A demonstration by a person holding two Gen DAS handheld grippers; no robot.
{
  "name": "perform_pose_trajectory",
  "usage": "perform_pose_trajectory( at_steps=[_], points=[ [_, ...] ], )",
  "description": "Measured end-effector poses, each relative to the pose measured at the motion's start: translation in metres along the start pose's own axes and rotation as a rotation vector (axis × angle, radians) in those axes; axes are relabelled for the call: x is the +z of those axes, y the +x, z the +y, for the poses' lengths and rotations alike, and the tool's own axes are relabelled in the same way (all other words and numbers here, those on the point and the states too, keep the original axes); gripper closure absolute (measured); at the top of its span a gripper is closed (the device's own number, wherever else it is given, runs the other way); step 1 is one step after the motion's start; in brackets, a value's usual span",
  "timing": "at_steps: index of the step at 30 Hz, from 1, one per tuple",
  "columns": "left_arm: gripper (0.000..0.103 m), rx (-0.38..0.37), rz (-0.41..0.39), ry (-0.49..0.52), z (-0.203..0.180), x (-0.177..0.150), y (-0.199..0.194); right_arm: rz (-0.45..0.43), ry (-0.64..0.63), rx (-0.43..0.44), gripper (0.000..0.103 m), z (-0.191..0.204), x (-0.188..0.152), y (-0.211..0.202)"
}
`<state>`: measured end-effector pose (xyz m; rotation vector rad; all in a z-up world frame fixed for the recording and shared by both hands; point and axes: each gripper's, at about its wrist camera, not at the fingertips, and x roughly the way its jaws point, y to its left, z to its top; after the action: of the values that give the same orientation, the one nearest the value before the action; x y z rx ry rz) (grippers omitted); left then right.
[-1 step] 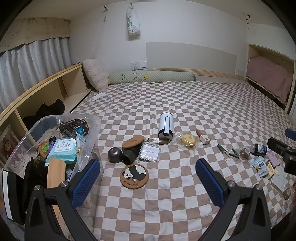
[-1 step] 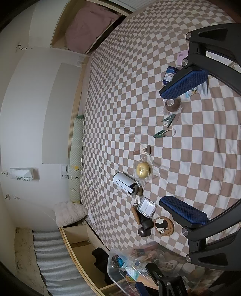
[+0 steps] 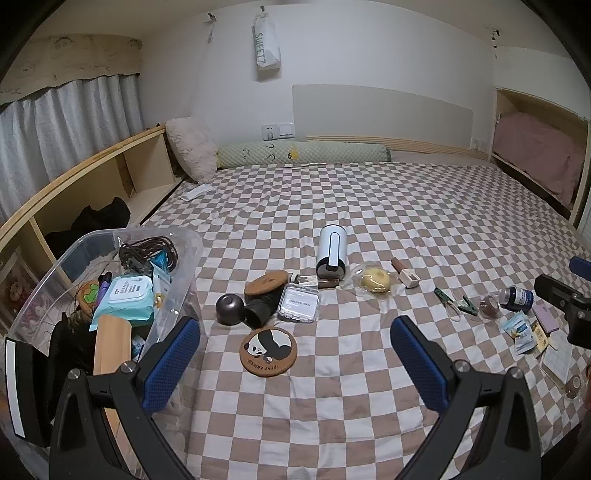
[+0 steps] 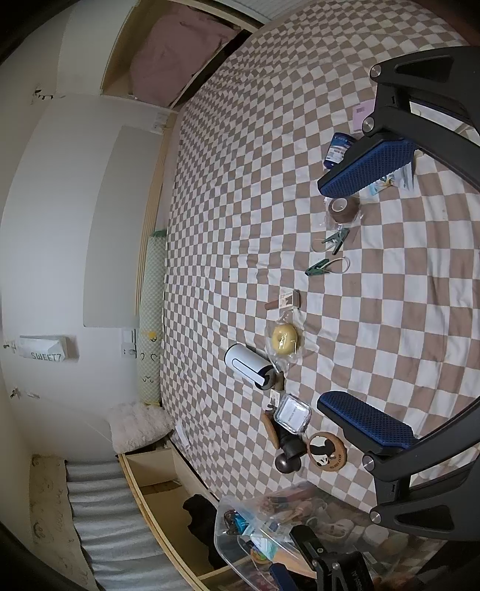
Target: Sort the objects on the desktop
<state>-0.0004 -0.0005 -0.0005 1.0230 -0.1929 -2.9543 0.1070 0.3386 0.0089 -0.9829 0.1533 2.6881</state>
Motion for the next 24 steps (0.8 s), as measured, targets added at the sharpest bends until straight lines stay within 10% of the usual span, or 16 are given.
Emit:
perform_pose_trajectory(
  at_steps=[24],
  points=[
    [0.000,-0.027,-0.004,-0.009,0.0054,-0.0041,0.0065,0.003,-0.011,-0.013,0.000,-0.0083,-0.0011,-0.0033]
  ],
)
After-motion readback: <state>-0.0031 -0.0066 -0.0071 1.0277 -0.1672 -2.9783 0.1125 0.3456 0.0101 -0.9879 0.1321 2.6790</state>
